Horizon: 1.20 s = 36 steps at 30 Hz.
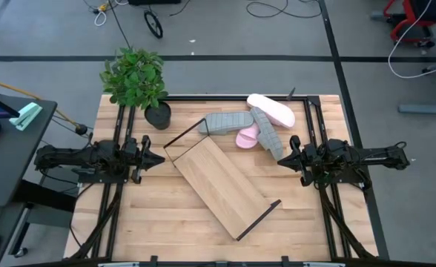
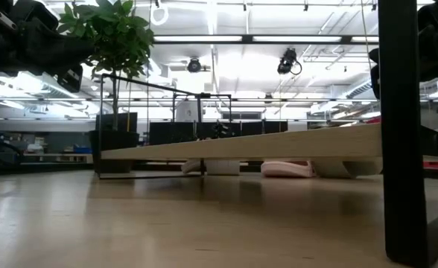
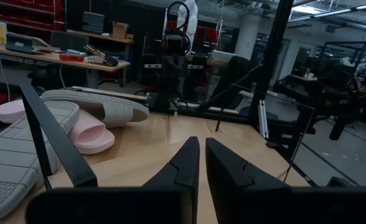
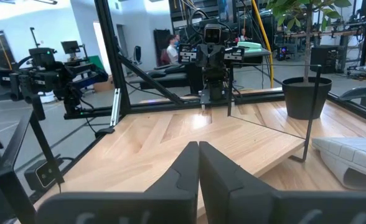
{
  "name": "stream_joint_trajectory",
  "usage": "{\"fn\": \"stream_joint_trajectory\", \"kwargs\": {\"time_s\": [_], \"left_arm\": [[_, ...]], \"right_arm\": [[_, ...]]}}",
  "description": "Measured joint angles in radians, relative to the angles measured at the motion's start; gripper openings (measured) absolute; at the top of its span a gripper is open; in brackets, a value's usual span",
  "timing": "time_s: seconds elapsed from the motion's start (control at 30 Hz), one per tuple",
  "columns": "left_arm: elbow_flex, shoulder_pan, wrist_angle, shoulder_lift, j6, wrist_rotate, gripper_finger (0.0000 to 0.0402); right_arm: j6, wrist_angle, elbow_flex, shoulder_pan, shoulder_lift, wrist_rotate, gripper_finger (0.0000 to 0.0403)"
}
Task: Pick and place slides into the shelf
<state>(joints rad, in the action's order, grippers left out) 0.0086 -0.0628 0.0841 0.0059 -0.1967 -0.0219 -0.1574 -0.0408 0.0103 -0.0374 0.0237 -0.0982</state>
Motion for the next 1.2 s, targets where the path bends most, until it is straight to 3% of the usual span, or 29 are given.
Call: {"fn": "stream_joint_trajectory", "kwargs": {"time_s": [1.1, 1.2], "left_arm": [[0.0, 0.0, 0.0, 0.0, 0.001, 0.0, 0.003], [0.0, 0.0, 0.0, 0.0, 0.068, -0.03, 0.0025]], "right_arm": [[0.0, 0.0, 0.0, 0.0, 0.0, 0.0, 0.0017], [0.0, 0.0, 0.0, 0.0, 0.0, 0.0, 0.0017]]}}
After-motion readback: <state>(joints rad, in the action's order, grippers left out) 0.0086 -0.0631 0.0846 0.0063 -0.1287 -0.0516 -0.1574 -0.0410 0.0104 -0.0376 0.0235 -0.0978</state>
